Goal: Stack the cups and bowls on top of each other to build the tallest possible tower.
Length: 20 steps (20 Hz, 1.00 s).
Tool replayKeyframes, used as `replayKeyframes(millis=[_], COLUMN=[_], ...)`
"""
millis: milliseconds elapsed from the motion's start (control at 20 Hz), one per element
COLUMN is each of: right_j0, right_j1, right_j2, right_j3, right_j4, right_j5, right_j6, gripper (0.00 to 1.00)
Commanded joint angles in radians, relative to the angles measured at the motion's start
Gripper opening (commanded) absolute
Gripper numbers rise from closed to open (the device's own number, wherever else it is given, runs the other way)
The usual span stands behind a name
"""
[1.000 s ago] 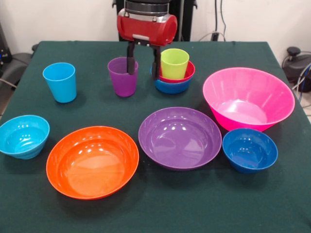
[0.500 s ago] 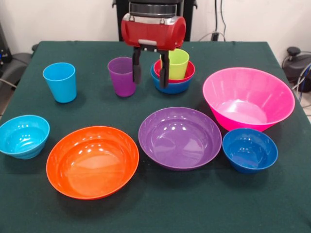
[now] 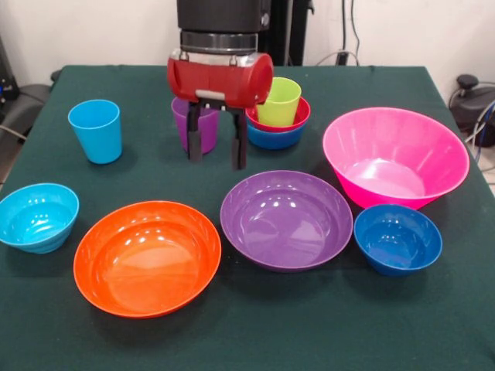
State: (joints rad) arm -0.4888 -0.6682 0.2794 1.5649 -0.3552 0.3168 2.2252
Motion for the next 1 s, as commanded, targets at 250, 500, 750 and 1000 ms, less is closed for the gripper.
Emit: replayKeyframes(millis=[250,500,750,1000], right_j0=[-0.016,-0.068,-0.116,-0.159], right_j1=[0.062,0.024,-0.098,-0.143], right_j2=[0.124,0.171,0.202,0.247], right_j3=[-0.087,-0.09,-0.003,-0.033], right_j4=[-0.079,-0.066,-0.033,-0.03], right_j5=[0.184,0.283,0.377,0.504], right_j6=[-0.245,-0.311,-0.319,-0.381], gripper=[1.0,1.0,1.0,1.0])
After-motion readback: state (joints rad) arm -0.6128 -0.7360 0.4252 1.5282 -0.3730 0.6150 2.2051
